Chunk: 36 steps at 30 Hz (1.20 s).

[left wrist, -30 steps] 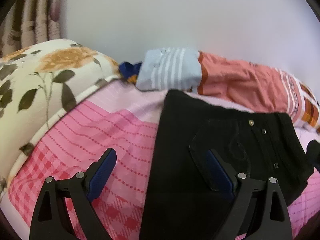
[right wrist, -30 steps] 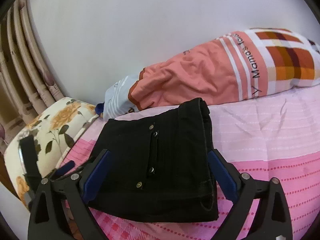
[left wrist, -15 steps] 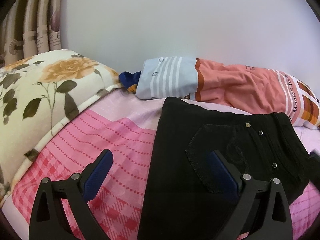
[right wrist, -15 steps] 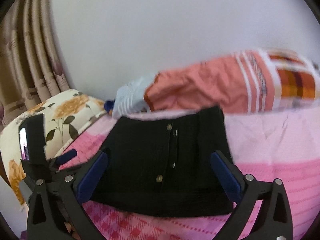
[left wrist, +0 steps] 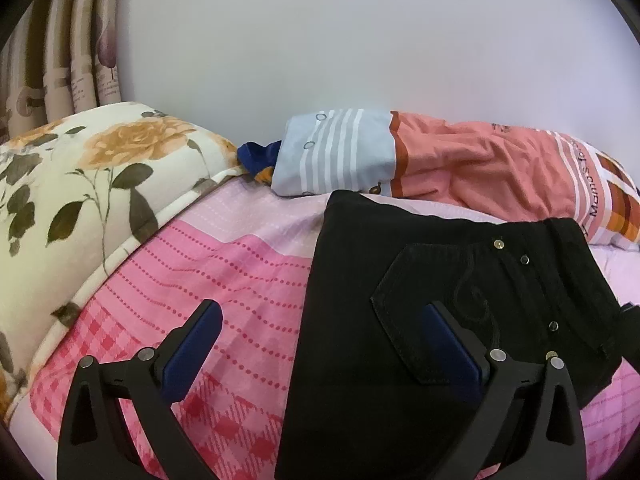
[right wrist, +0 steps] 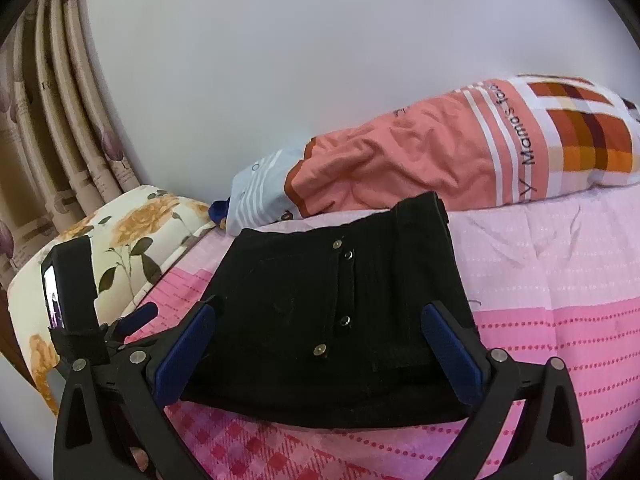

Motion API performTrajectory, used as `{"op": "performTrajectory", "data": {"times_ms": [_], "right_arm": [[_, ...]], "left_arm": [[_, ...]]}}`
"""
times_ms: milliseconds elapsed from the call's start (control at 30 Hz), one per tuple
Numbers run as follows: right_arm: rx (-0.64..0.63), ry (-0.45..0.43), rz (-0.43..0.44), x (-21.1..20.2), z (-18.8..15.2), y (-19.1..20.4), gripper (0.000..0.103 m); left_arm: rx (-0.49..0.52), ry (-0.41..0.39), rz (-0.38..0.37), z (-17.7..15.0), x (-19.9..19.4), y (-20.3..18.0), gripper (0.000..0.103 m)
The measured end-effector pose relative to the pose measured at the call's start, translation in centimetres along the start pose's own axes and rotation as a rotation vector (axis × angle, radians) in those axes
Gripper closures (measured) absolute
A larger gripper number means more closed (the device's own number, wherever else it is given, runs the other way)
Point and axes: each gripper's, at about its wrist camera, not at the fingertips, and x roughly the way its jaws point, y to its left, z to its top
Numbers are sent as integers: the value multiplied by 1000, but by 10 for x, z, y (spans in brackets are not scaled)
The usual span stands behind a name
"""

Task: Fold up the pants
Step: 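Release the folded jeans and lift both grippers away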

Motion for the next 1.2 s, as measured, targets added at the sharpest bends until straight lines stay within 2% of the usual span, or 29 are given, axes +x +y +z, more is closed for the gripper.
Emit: {"op": "performTrajectory", "data": {"times_ms": [233,300,433,733,833,900,1033,1200], "right_arm": [[-11,18,16,-3,2,3,1],[-10,13,21,-8,4,3,1],[-14,-9,40,-23,11,9,1],[-27,-88,89,-70,31,31,1],[-32,-106,107,-86,37,39,1],[-39,-123,117,-97,40,47,1],[-74,-123,129,-108,41,63,1],[-105,-84,155,-104,33,87,1]], "left_arm": [[8,7,55,5,-12,4,3],[-2,-1,26,11,-25,9,3],[-26,-82,-21,28,-66,16,2],[-26,-270,-38,63,-171,21,0],[-57,-261,-57,73,-195,27,0],[-70,-224,-82,75,-200,31,0],[-123,-164,33,68,-206,45,0],[-147,-94,24,51,-200,70,0]]}}
